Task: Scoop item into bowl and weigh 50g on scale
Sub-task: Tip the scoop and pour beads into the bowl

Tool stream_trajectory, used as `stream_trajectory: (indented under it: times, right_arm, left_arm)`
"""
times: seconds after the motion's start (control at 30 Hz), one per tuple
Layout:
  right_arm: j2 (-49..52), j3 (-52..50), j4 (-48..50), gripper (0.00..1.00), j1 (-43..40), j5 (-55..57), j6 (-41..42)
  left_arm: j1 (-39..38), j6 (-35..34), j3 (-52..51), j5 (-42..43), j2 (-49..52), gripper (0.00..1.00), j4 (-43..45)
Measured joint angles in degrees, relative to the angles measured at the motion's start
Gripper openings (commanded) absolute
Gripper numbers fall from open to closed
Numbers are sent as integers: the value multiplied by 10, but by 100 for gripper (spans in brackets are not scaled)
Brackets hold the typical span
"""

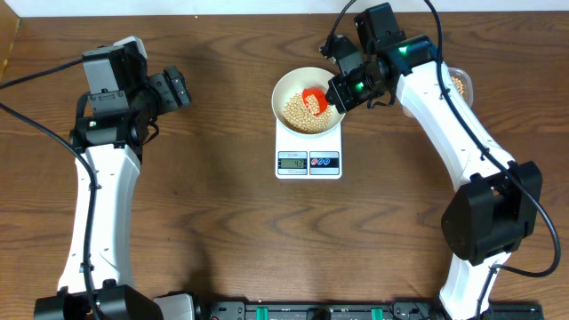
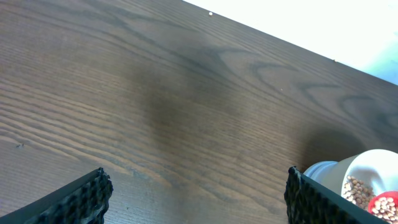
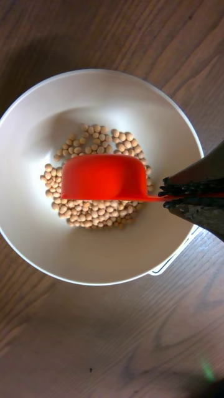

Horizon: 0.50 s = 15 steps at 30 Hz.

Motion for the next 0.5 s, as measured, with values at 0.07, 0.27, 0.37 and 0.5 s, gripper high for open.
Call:
stream_trajectory:
  times: [0.07,0.27,0.37,0.5]
  right_arm:
    - [0,0,0,1,0,0,-2]
    - [0,0,0,1,0,3,-8]
    - [0,0,2,1,0,11,-10]
    - [0,2,2,1,0,20,-10]
  left_arm:
    - [0,0,0,0,0,91,0]
    - [0,0,0,0,0,91,0]
    - [0,0,0,0,0,91,0]
    - [0,0,0,0,0,91,0]
